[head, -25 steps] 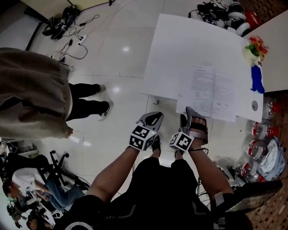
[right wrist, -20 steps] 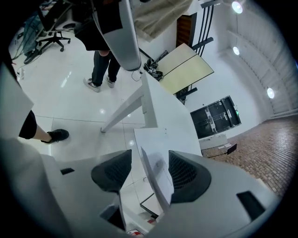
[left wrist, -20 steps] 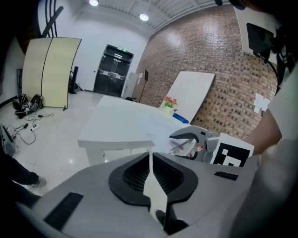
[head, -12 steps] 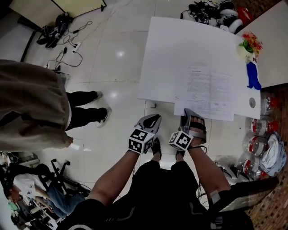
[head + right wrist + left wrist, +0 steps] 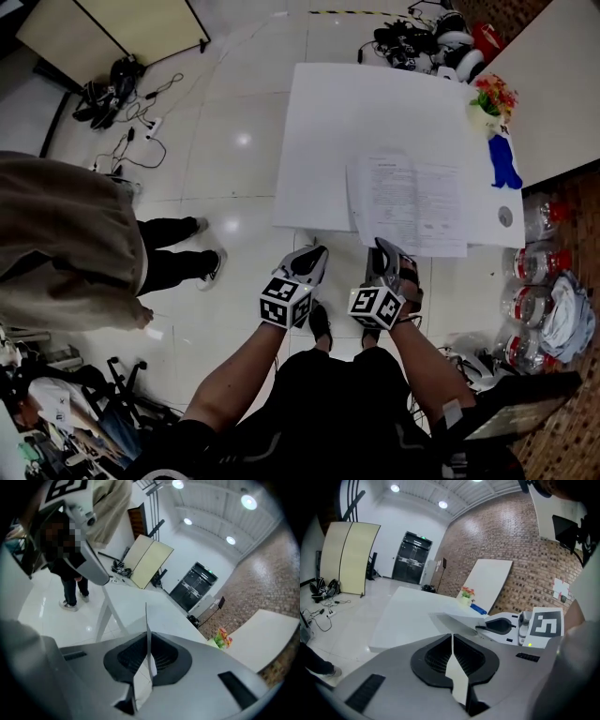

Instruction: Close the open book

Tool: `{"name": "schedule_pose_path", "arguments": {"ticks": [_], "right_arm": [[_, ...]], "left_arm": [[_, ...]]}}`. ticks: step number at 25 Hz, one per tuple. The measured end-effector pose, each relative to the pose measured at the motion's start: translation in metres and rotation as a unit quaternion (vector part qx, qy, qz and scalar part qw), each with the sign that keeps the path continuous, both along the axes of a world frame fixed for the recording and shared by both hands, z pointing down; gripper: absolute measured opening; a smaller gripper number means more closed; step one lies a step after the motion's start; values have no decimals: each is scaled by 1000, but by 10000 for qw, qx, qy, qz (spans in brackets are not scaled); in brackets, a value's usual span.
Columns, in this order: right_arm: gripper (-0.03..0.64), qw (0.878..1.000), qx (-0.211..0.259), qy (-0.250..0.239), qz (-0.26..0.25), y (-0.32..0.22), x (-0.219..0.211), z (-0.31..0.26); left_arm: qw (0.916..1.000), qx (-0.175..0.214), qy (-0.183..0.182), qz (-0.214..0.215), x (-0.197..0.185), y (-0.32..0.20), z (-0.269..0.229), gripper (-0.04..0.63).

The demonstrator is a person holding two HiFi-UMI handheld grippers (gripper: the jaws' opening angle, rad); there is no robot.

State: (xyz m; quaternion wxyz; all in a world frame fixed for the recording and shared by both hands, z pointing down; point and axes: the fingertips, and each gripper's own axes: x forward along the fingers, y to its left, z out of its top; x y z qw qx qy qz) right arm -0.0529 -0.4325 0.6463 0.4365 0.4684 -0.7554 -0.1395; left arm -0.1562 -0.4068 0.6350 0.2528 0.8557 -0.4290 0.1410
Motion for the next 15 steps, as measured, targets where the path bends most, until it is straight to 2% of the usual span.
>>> {"name": "schedule_pose_path", "arguments": {"ticks": [3,5,7,9,11,15], "right_arm": [[20,9931,-39,-962,665,0,24,-29],[20,9790,-84,-1692,1137,-3,47,-46],[20,9636,-91,-2190,1530,-5,73,-58],[20,9465,-135,-2607,1895,-5,99,-62],[20,9233,-218,-3045,2332,-5,127,-60],[20,8840,-468,-3418,3154,-7,187,-37]], "left_arm": [[9999,121,54,104,17,-7,-15,9],[9995,192,79,238,34,-12,-25,9],[9990,240,98,359,52,-15,-33,9],[9985,272,103,463,70,-16,-39,9],[9979,287,79,578,88,-18,-44,9],[9957,312,-15,874,124,-23,-51,9]]}}
